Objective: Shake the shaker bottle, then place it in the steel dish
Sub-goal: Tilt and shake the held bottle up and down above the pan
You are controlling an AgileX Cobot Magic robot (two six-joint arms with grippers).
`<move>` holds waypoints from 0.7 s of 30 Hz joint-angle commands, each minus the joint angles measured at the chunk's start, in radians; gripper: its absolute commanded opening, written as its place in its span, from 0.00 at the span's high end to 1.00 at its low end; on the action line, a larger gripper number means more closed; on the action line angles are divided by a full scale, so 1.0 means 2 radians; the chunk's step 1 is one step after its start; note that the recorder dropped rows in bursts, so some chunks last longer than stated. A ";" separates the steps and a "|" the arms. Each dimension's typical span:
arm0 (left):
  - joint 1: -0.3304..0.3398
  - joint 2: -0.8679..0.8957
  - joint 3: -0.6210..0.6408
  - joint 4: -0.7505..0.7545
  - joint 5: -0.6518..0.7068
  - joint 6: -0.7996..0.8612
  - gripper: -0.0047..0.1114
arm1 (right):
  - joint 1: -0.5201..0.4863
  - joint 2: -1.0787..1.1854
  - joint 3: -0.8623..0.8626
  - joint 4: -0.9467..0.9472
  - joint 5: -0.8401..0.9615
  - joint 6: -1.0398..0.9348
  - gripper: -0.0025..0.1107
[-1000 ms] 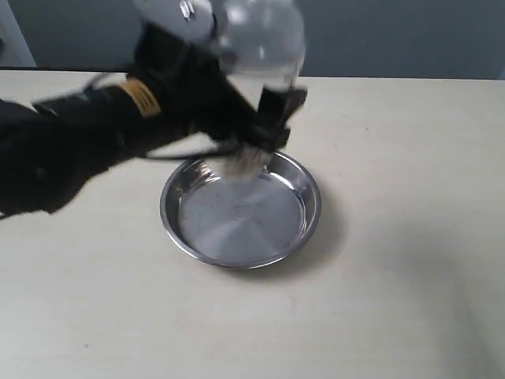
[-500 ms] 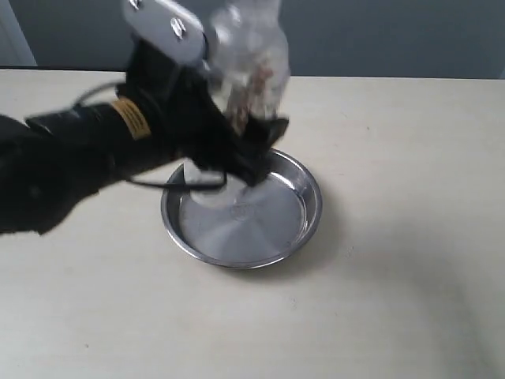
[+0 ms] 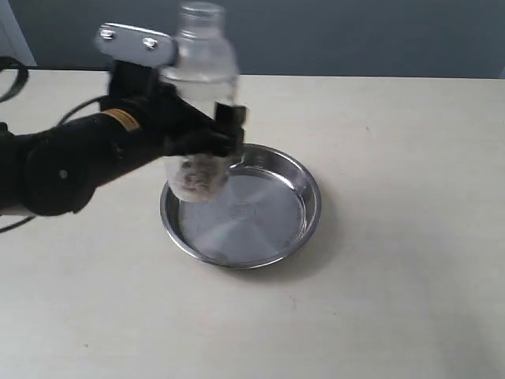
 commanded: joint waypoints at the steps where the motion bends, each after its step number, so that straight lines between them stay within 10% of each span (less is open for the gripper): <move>1: -0.073 -0.021 -0.033 0.267 0.072 -0.101 0.96 | -0.001 -0.002 0.000 -0.001 -0.004 -0.001 0.98; 3: -0.061 -0.019 -0.032 0.229 0.036 -0.053 0.96 | -0.001 -0.002 0.000 -0.001 -0.004 -0.001 0.98; 6: -0.004 0.004 -0.034 -0.101 -0.018 0.001 0.96 | -0.001 -0.002 0.000 -0.001 -0.004 -0.001 0.98; 10: -0.081 -0.015 -0.046 0.257 0.136 -0.018 0.96 | -0.001 -0.002 0.000 -0.001 -0.004 -0.001 0.98; 14: 0.000 0.008 -0.012 -0.038 -0.008 -0.028 0.96 | -0.001 -0.002 0.000 -0.002 -0.004 -0.001 0.98; 18: -0.067 -0.007 -0.013 0.231 0.106 -0.072 0.96 | -0.001 -0.002 0.000 0.001 -0.004 -0.001 0.98; 21: -0.070 0.023 0.020 0.144 -0.017 -0.059 0.96 | -0.001 -0.002 0.000 0.001 -0.004 -0.001 0.98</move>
